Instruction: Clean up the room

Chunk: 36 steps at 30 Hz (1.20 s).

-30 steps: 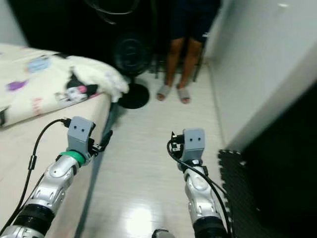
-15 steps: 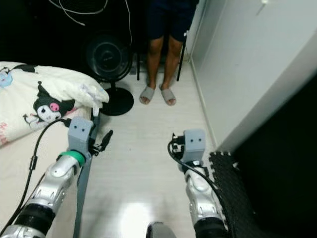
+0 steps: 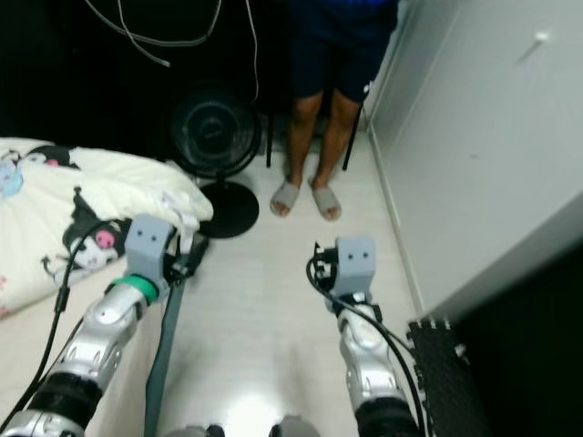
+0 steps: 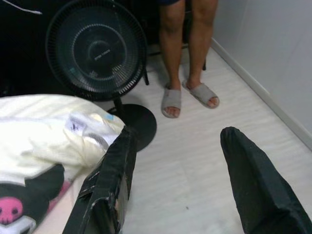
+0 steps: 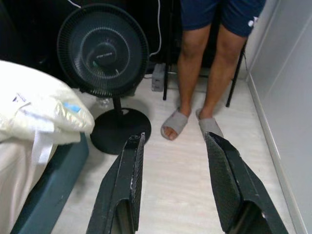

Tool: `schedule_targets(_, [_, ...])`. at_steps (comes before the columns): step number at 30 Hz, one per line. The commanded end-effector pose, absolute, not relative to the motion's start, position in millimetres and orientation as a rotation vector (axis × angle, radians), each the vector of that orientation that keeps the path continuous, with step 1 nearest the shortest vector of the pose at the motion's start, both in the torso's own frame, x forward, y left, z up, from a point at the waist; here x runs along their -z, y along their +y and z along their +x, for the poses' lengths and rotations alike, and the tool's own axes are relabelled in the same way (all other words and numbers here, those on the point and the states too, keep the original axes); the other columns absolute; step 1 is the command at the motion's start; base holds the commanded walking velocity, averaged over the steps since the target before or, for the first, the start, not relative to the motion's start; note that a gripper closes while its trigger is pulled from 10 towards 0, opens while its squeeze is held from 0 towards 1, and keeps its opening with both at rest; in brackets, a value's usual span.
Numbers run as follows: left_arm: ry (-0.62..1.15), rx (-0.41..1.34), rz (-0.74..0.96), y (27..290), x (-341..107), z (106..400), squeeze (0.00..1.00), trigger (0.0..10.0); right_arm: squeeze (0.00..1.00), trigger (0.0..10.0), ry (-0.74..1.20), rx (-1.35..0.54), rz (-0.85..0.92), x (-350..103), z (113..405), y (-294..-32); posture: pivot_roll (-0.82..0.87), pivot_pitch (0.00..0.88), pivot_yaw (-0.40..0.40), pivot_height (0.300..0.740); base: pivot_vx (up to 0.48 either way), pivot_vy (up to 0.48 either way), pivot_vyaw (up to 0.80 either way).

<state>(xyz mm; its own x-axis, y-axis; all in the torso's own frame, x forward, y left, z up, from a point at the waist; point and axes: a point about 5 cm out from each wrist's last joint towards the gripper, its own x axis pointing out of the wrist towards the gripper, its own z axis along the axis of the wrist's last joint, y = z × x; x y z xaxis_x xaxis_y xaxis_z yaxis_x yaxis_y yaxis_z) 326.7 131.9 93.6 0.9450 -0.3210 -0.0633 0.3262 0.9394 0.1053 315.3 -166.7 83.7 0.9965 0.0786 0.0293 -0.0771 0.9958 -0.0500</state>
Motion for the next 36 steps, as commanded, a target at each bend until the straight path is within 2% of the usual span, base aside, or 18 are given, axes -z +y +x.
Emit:
schedule_targets(1, [0.079,0.336,0.106,129,-86,324,0.00,10.0,0.00,10.0,-0.004,-0.070,-0.045,-76,312,-170,-0.02,0.068,0.053,0.740,0.330,0.000,0.00])
schedule_targets(11, [0.100,0.344,0.084,129,-83,323,0.00,10.0,0.00,10.0,-0.001,-0.085,-0.028,-76,311,-167,-0.02,0.065,0.053,0.740,0.000,0.000,0.00])
schedule_targets(17, [0.210,0.405,0.098,127,-63,316,0.00,10.0,0.00,10.0,0.004,-0.082,-0.033,-73,311,-168,-0.02,0.063,0.055,0.740,0.000,0.000,0.00])
schedule_targets(21, [0.262,0.404,0.152,138,-42,303,0.00,10.0,0.00,10.0,0.065,-0.071,-0.076,-60,306,-174,-0.02,0.065,0.058,0.740,0.000,0.000,0.00])
schedule_targets(29, [0.264,0.363,0.160,144,-37,299,0.00,10.0,0.00,10.0,0.078,-0.086,-0.094,-55,303,-171,-0.02,0.068,0.057,0.740,0.000,0.000,0.00])
schedule_targets(36, [0.237,0.381,0.159,136,-43,303,0.00,10.0,0.00,10.0,0.060,-0.093,-0.107,-58,305,-168,-0.02,0.067,0.058,0.740,0.000,0.000,0.79])
